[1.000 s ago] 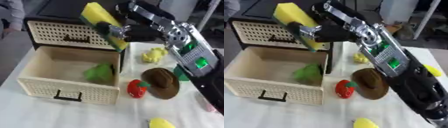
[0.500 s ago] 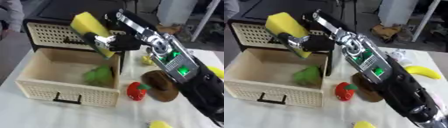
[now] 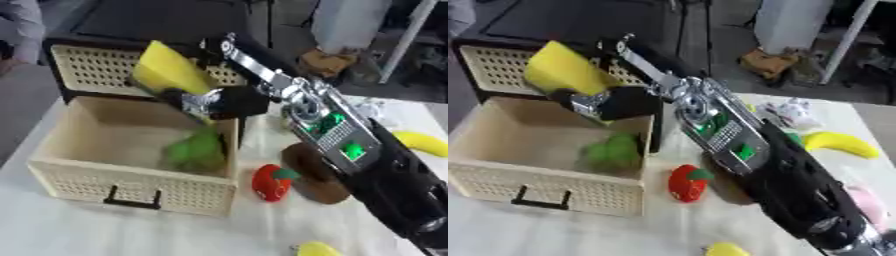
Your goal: Pick up objects from table and place into drawer.
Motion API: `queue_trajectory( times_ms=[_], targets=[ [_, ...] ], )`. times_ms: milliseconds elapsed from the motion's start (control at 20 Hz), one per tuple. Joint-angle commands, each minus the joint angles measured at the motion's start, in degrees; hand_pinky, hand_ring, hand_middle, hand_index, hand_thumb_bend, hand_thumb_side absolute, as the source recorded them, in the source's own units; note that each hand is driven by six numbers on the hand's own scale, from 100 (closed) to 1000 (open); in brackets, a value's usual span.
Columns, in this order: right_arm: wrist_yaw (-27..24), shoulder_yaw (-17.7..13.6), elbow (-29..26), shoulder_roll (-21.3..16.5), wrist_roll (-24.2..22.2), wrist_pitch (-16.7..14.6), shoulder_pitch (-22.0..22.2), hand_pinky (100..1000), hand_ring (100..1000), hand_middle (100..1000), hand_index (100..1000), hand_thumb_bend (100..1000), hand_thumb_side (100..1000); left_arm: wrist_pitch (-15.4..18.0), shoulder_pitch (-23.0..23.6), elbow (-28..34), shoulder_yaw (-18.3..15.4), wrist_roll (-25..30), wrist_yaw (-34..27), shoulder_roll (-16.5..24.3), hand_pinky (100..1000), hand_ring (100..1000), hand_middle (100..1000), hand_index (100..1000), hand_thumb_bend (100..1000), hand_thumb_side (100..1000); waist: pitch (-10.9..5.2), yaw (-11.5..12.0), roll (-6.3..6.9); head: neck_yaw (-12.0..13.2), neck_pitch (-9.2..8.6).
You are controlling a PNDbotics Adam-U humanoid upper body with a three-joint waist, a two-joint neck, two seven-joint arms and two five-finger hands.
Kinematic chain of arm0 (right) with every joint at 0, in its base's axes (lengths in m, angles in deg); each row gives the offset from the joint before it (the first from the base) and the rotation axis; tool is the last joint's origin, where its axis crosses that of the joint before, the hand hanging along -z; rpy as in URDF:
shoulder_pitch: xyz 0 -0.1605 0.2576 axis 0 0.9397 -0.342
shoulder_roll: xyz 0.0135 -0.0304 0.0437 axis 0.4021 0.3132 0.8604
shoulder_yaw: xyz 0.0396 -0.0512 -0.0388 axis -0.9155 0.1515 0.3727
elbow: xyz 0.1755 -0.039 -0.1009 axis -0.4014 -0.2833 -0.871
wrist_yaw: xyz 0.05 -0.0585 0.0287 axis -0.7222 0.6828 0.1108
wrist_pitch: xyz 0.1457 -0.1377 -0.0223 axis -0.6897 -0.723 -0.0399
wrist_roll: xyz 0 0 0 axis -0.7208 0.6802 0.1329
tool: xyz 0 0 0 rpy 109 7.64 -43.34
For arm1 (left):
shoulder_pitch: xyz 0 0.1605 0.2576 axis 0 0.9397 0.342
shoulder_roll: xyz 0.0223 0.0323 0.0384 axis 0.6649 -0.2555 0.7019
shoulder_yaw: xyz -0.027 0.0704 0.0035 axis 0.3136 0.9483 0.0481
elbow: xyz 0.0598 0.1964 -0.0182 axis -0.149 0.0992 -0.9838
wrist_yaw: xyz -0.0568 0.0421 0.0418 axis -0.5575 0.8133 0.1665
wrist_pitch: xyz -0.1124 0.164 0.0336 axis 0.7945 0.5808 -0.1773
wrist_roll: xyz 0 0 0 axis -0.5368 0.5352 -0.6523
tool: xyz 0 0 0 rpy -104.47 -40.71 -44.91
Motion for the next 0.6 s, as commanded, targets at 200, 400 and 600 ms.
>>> queue_trajectory(
  times_ms=[200,400,600],
  targets=[
    [2.50,-0.88,-1.01,-1.03,-5.80,-1.24,-0.15,843,999,691,912,661,628,0.12,-0.73,0.76,-0.56,0.08,-0.15,0.83,669,723,731,765,137,980,-0.98,-0.27,0.47,0.01,-0.24],
    [2.76,-1.37,-1.59,-1.04,-6.63,-1.06,0.11,840,995,674,893,642,632,0.11,-0.61,0.76,-0.61,0.03,-0.15,0.81,668,723,730,765,138,980,-1.00,-0.34,0.58,0.06,-0.27],
    [1.90,-2.01,-2.91,-1.22,-5.66,-0.67,0.35,836,993,660,882,627,638,0.12,-0.41,0.76,-0.68,0.00,-0.09,0.85,667,722,730,765,138,980,-1.04,-0.53,0.65,0.23,-0.09]
  ],
)
